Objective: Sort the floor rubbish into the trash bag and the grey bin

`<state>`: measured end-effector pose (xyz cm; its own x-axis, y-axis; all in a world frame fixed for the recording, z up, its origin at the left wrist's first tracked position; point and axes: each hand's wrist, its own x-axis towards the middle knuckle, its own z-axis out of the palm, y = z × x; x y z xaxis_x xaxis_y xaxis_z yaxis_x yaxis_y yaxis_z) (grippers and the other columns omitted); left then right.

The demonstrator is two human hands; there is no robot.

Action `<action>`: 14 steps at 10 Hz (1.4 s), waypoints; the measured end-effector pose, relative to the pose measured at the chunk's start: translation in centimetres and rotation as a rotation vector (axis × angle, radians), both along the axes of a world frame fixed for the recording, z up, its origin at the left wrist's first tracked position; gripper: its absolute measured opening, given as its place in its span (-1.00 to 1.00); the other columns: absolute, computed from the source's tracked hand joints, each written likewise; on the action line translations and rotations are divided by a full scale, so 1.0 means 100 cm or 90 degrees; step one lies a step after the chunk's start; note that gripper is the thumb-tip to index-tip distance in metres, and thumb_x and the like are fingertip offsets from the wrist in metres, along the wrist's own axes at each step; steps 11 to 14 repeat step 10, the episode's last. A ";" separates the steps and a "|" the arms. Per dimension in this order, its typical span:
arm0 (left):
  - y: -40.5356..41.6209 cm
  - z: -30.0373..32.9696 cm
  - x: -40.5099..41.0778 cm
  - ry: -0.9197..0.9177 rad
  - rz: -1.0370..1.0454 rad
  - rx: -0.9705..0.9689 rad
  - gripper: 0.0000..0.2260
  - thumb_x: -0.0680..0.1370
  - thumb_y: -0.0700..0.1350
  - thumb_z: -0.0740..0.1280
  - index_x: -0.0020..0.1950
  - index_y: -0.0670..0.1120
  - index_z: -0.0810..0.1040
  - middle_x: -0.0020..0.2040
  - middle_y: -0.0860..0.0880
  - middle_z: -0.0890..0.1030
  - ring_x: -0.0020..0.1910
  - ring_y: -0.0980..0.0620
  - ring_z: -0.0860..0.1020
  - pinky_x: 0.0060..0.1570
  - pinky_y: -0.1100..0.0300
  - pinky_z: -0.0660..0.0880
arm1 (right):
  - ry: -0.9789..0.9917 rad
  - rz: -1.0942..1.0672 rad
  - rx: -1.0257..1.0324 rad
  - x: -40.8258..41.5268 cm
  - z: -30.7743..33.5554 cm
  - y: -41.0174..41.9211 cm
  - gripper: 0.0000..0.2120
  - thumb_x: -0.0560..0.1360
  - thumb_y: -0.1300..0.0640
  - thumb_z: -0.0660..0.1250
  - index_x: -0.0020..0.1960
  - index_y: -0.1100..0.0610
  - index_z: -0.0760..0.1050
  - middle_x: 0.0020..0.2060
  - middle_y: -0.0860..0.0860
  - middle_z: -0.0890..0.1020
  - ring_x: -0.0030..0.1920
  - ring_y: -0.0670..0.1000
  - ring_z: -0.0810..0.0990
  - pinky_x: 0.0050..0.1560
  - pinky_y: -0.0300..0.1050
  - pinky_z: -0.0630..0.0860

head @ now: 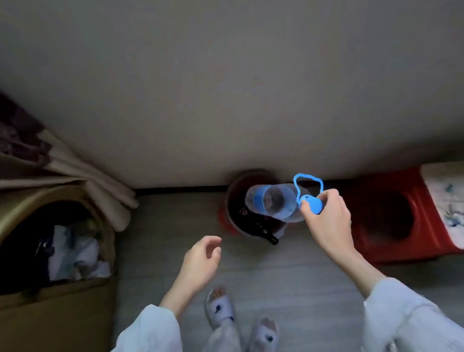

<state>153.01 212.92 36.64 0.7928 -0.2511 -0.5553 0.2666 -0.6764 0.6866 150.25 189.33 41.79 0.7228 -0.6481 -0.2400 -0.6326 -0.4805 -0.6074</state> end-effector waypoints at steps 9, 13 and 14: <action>-0.124 -0.336 0.033 0.081 -0.271 0.233 -0.35 0.57 -0.14 0.20 0.53 -0.11 -0.11 0.53 -0.11 -0.21 0.52 -0.08 -0.04 0.46 0.09 0.07 | 0.102 -0.105 0.257 -0.003 -0.348 -0.088 -0.84 0.47 0.08 0.31 -0.04 0.12 0.37 -0.29 -0.09 0.49 -0.08 0.12 0.56 0.06 0.22 0.51; -0.123 -0.336 0.039 0.095 -0.338 0.282 -0.38 0.57 -0.10 0.20 0.53 -0.11 -0.08 0.54 -0.11 -0.16 0.52 -0.05 -0.09 0.46 0.13 0.03 | 0.125 -0.064 0.248 -0.004 -0.343 -0.092 -0.82 0.49 0.05 0.31 -0.01 0.12 0.38 -0.29 -0.08 0.50 -0.10 0.12 0.56 0.07 0.20 0.50; -0.123 -0.336 0.039 0.095 -0.338 0.282 -0.38 0.57 -0.10 0.20 0.53 -0.11 -0.08 0.54 -0.11 -0.16 0.52 -0.05 -0.09 0.46 0.13 0.03 | 0.125 -0.064 0.248 -0.004 -0.343 -0.092 -0.82 0.49 0.05 0.31 -0.01 0.12 0.38 -0.29 -0.08 0.50 -0.10 0.12 0.56 0.07 0.20 0.50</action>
